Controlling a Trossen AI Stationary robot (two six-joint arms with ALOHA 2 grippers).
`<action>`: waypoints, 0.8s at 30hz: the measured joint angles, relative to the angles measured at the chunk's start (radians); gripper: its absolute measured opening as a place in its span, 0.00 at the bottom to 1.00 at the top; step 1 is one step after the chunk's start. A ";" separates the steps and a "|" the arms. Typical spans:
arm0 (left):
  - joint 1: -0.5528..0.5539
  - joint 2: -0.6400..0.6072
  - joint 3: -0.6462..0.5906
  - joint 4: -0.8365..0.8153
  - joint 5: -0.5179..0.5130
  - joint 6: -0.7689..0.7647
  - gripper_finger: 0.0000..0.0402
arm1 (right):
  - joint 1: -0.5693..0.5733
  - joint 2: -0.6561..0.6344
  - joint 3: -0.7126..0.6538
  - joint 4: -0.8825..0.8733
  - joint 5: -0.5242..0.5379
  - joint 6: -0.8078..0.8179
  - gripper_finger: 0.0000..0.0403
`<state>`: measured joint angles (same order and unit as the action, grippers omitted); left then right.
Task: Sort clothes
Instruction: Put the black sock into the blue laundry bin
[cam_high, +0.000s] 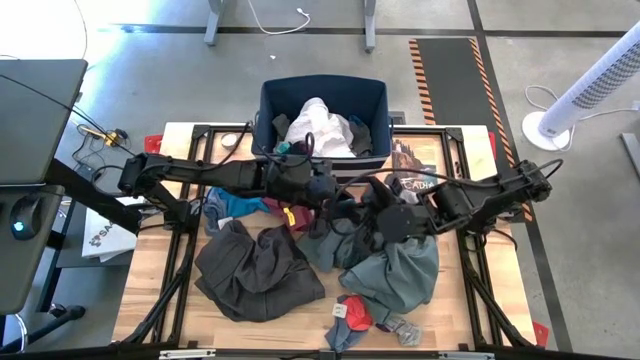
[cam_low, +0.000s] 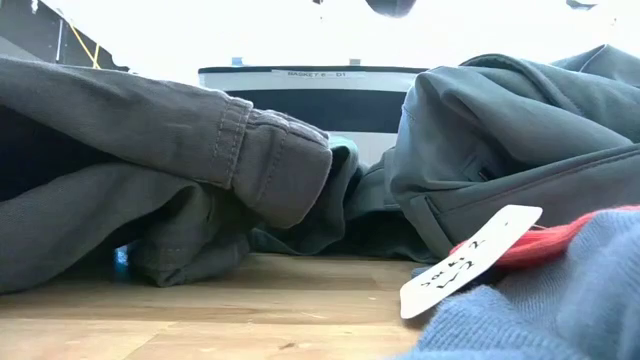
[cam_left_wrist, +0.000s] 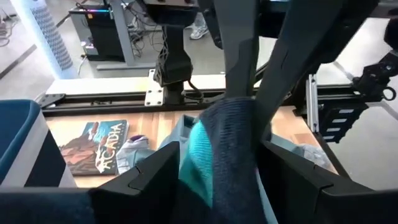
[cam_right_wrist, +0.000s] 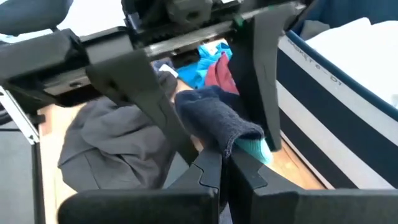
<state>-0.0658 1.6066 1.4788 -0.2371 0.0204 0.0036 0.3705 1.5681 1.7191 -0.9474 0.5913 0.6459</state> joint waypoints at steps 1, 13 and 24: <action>0.000 0.000 0.000 -0.001 0.000 0.001 0.52 | -0.004 0.000 0.000 0.002 -0.003 -0.001 0.00; 0.000 0.000 0.000 -0.076 0.020 -0.010 0.40 | -0.011 0.000 0.000 0.012 -0.021 -0.024 0.00; 0.000 0.000 0.000 -0.079 0.003 -0.010 0.11 | -0.011 0.000 0.000 0.018 -0.020 -0.027 0.01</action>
<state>-0.0654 1.6066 1.4788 -0.3165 0.0238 -0.0066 0.3595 1.5681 1.7191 -0.9295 0.5709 0.6193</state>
